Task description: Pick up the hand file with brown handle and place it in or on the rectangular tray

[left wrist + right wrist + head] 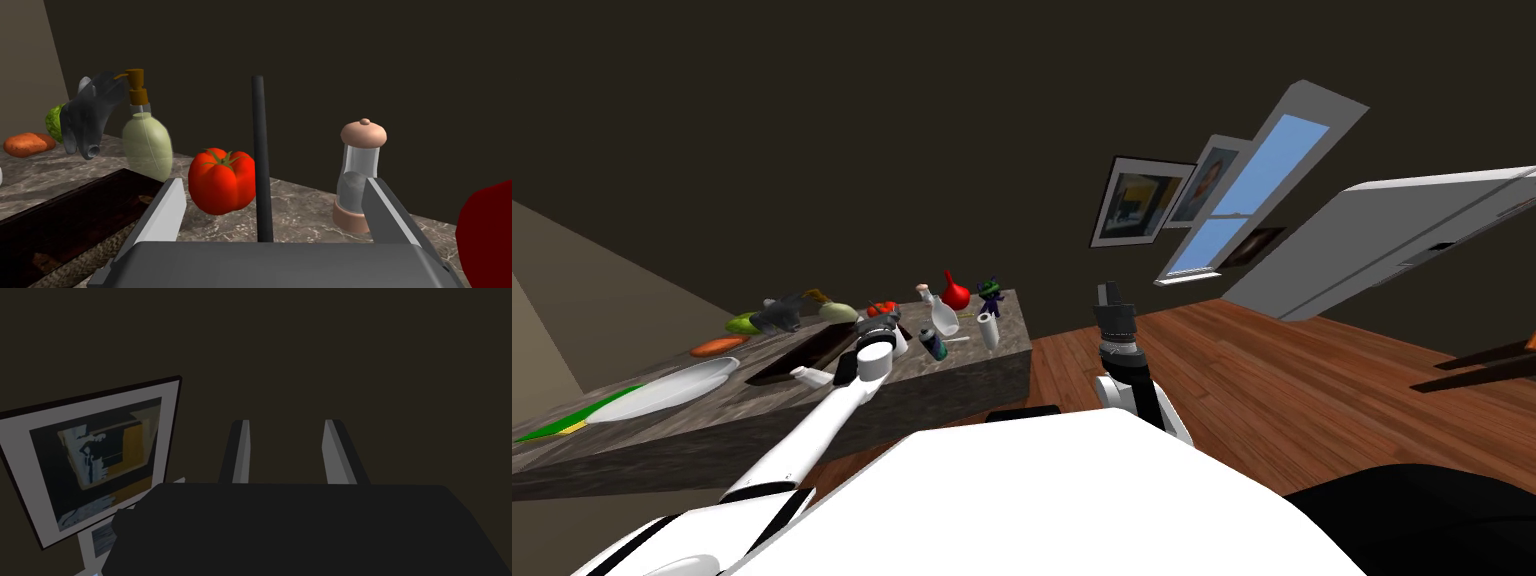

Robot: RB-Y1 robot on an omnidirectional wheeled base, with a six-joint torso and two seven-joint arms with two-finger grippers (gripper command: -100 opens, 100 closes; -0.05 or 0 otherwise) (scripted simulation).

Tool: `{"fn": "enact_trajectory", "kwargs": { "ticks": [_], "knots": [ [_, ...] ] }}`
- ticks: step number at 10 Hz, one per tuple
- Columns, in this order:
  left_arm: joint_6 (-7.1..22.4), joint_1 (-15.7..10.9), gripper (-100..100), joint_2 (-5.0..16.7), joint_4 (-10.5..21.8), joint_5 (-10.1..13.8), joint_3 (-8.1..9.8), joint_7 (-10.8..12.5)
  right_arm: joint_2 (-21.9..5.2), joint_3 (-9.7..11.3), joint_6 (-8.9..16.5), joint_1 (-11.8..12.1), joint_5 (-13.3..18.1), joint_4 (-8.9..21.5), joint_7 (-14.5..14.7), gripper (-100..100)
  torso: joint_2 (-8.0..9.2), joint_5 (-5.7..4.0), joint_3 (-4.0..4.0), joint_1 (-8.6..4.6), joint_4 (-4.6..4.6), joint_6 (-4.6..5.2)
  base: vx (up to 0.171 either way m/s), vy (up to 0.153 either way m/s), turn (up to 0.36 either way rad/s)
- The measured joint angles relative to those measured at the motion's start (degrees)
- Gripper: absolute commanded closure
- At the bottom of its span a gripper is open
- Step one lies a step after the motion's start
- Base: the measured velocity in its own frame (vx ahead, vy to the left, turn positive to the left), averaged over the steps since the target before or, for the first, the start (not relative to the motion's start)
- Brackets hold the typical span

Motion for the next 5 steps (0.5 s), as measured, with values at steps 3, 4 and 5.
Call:
{"fn": "enact_trajectory", "kwargs": {
  "ticks": [3,4,5],
  "knots": [
    [2.2,0.4,-100,0.9,3.1,4.0,-0.42,0.9,0.0,0.0,0.0,0.0,0.0,0.0,0.0,0,-0.03,0.04,-0.02,0.16,-0.01,-0.01,0.051,-0.017,0.020],
    [2.3,0.5,0,0.9,3.2,4.1,-0.47,1.1,0.0,0.0,0.0,0.0,0.0,0.0,0.0,0,0.05,0.04,0.02,0.19,0.01,0.01,0.005,-0.001,-0.002],
    [2.3,0.5,-100,0.9,3.2,4.1,-0.46,1.0,0.0,0.0,0.0,0.0,0.0,0.0,0.0,0,0.14,0.04,0.08,0.21,0.03,0.00,0.078,0.032,-0.009]
  ]
}}
